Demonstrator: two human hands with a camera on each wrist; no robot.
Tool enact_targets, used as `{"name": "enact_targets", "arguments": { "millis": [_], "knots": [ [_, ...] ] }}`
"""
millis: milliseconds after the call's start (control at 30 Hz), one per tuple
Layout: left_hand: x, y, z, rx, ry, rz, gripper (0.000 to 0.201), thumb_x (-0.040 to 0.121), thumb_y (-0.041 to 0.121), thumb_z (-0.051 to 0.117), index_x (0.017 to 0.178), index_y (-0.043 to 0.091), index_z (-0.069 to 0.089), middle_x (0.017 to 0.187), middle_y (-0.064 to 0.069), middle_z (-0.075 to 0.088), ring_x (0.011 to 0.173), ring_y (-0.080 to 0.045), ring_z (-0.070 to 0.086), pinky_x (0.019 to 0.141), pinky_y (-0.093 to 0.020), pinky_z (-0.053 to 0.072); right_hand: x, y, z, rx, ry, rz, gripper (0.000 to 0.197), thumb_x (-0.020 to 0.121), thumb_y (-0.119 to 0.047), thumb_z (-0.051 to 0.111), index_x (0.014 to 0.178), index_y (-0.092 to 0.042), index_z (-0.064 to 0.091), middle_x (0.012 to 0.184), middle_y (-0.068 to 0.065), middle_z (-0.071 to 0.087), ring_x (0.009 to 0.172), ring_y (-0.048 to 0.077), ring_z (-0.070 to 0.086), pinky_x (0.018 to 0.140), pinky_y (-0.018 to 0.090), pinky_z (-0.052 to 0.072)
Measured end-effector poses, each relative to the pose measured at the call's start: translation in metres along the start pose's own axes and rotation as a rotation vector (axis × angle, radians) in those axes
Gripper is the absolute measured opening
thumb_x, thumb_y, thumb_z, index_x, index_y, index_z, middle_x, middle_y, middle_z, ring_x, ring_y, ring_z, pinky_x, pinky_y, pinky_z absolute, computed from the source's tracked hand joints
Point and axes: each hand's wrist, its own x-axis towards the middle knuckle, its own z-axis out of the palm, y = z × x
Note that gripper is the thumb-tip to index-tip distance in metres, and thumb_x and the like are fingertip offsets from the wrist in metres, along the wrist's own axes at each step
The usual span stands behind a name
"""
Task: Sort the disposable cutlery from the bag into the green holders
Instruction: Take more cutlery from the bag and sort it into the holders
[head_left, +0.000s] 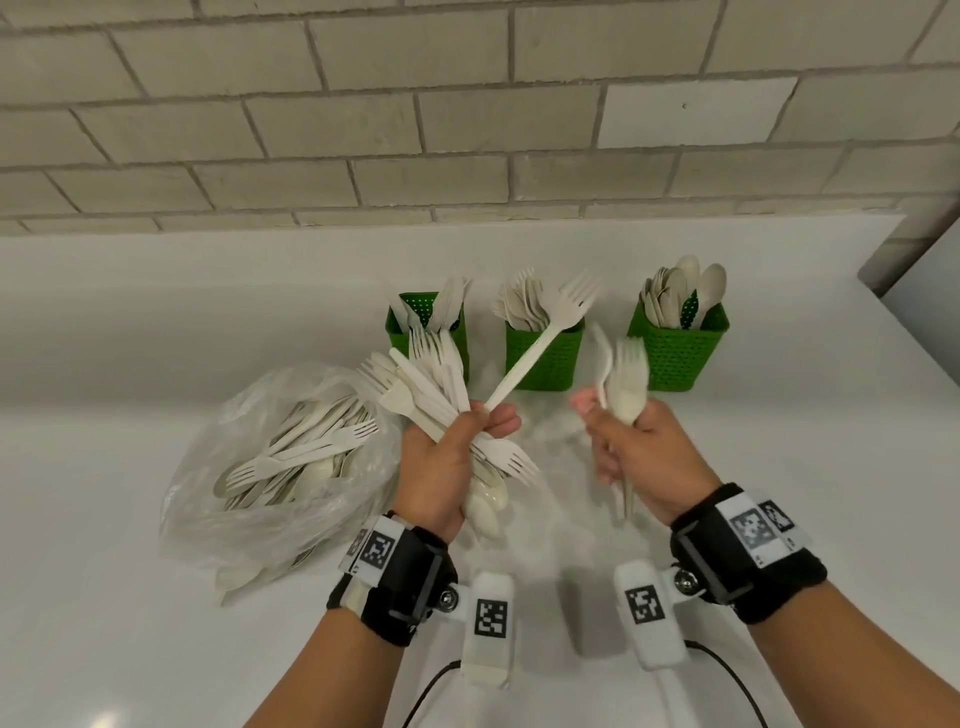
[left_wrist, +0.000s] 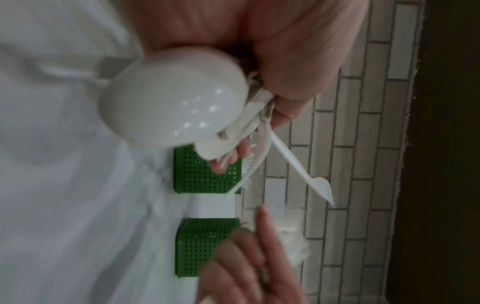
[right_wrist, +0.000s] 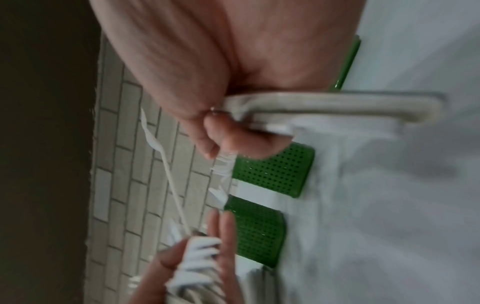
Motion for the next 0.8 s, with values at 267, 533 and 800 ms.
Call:
{"name": "enact_targets", "arguments": {
  "millis": [267, 533, 800],
  "knots": [
    [-0.013, -0.005, 0.016, 0.076, -0.162, -0.127, 0.008, 0.093, 0.0, 0.057, 0.088, 0.0, 0.062, 0.082, -0.022, 0.072, 0.075, -0.035, 0.071, 0.072, -0.041, 0.059, 0.012, -0.031, 0.018, 0.013, 0.201, -0.253, 0.031, 0.095, -0.028, 0.06, 0.065, -0.021, 0.058, 0.055, -0.009, 0.057, 0.054, 0.006, 0.055, 0.059, 0.024, 0.047],
    [0.003, 0.012, 0.012, -0.18, -0.034, -0.075, 0.001, 0.092, 0.009, 0.061, 0.092, 0.009, 0.061, 0.071, -0.008, 0.064, 0.067, -0.018, 0.066, 0.063, -0.033, 0.058, -0.002, -0.001, 0.016, -0.355, -0.259, -0.062, 0.025, 0.078, -0.034, 0.078, 0.097, -0.019, 0.074, 0.085, -0.002, 0.074, 0.077, 0.013, 0.069, 0.071, 0.029, 0.053],
    [0.012, 0.019, 0.001, -0.231, 0.07, -0.109, 0.011, 0.09, 0.014, 0.064, 0.079, 0.011, 0.06, 0.063, -0.002, 0.063, 0.054, -0.013, 0.062, 0.051, -0.032, 0.055, 0.011, -0.005, -0.001, 0.112, 0.007, 0.02, 0.015, 0.087, -0.016, 0.068, 0.088, -0.001, 0.066, 0.071, 0.012, 0.053, 0.041, 0.011, 0.036, 0.035, 0.017, 0.024]
  ]
}}
